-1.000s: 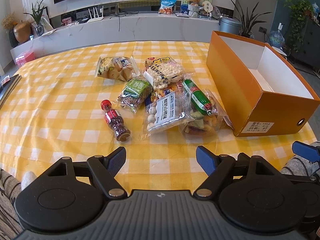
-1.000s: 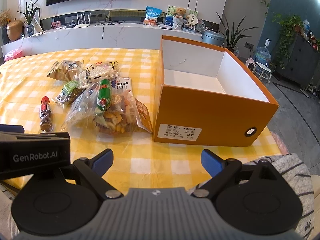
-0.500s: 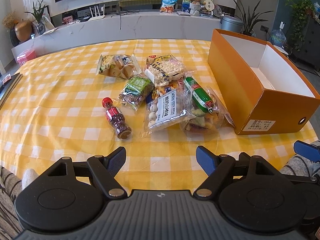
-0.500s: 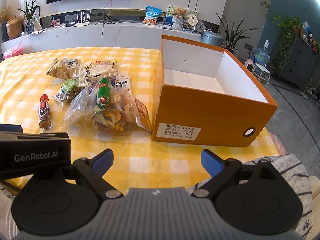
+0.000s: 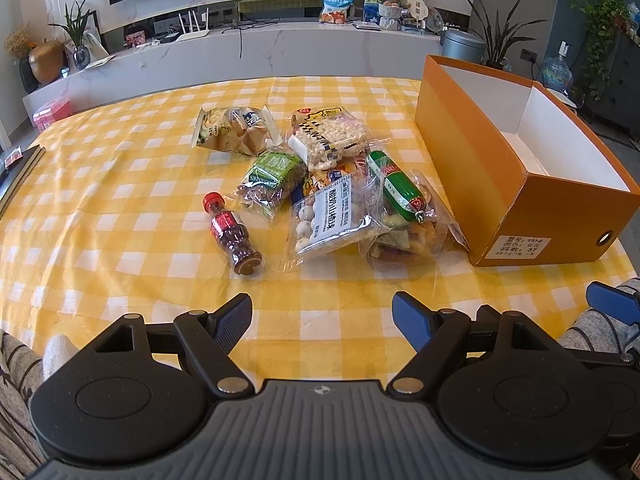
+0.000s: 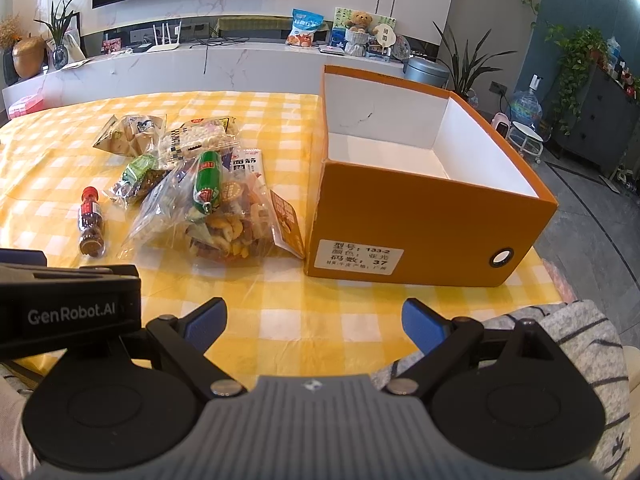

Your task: Organize snacks

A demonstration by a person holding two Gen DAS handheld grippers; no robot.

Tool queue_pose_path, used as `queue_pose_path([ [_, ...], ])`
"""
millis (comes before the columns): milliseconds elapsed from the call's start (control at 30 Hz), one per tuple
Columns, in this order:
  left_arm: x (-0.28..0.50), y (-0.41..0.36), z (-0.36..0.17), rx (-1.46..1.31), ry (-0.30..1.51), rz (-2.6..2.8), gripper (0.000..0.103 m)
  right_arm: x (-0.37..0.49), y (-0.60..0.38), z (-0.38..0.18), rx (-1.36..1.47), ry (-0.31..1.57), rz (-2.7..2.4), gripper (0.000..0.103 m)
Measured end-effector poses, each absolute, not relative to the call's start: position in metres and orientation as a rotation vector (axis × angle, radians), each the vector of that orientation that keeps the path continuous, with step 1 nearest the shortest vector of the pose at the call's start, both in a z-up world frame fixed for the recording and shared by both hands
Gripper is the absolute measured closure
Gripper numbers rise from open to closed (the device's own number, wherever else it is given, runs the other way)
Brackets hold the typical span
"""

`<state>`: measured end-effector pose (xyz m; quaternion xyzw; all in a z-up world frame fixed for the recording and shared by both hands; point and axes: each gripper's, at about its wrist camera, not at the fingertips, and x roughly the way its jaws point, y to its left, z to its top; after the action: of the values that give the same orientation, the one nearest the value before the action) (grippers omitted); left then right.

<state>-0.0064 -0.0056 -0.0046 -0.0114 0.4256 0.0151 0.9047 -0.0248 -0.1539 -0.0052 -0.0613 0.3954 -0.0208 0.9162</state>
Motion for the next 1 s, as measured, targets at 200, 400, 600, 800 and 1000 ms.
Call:
queue_pose_path([
  [200,-0.007,-0.005,-0.004,-0.030,0.883,0.032,0.009,-0.026,-0.153,-0.005,-0.127,0.815,-0.034,0.011],
  [400,-0.010,-0.002,-0.003,-0.034,0.883,0.036,0.009,-0.026,-0.151,-0.005,-0.132,0.815,-0.023,0.011],
  [600,-0.008,0.004,-0.001,-0.041,0.887,0.030,0.009,-0.026,-0.147,-0.002,-0.135,0.815,-0.013,0.011],
  [800,-0.003,0.010,0.002,-0.062,0.903,0.011,0.010,-0.024,-0.145,0.002,-0.128,0.808,-0.006,0.011],
  [1000,-0.001,0.019,0.009,-0.067,0.870,-0.002,0.016,-0.020,-0.138,0.007,-0.126,0.778,0.018,0.011],
])
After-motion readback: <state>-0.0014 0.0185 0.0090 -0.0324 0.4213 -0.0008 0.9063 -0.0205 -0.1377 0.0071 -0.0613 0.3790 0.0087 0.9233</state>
